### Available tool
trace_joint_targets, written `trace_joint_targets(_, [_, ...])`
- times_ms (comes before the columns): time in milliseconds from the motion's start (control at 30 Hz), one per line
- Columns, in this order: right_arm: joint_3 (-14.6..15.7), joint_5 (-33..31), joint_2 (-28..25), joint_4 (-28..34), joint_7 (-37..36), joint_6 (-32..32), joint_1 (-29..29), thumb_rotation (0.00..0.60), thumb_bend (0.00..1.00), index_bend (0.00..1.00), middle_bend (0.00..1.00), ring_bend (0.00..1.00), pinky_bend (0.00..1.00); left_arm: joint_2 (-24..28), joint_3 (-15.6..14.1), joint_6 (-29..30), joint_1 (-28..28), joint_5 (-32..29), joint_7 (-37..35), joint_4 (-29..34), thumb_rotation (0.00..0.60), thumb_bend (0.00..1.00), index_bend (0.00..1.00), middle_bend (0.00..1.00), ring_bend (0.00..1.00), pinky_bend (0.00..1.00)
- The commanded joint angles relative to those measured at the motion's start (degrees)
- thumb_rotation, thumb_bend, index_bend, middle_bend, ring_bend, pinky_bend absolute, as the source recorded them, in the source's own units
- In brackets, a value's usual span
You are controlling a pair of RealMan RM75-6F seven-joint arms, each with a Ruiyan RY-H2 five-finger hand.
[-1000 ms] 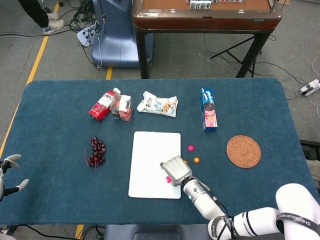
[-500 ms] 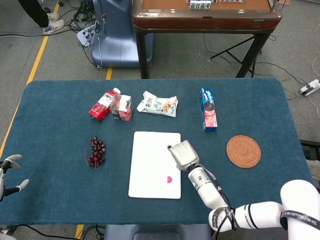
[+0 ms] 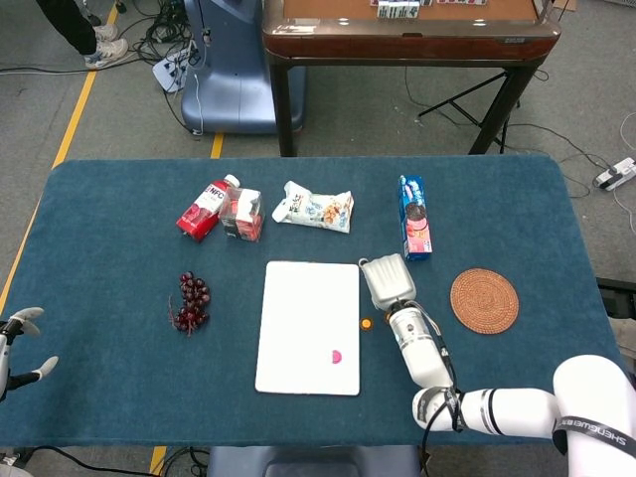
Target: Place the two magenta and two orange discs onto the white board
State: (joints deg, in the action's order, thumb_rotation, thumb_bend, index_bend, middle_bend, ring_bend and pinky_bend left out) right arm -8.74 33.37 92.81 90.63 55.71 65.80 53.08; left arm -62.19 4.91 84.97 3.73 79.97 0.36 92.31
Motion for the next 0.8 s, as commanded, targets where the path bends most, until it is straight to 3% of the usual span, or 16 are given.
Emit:
trace_joint_targets(33, [0.1, -0.7, 0.5, -1.4, -0.7, -0.9, -0.2, 0.600, 0.21, 0.32, 1.00, 1.00, 1.00, 0.0, 0.0, 0.0, 0.0, 0.0, 0.0, 0.0, 0.600, 0.03, 0.35, 0.47, 0.40, 0.54])
trace_joint_targets(800, [1.1, -5.3, 3.2, -7.4, -0.6, -4.9, 0.2, 0.600, 0.25, 0.34, 1.00, 1.00, 1.00, 0.1, -0.1, 0.0, 0.0, 0.2, 0.0, 0.2, 0.600, 0.03, 0.35, 0.47, 0.40, 0.54])
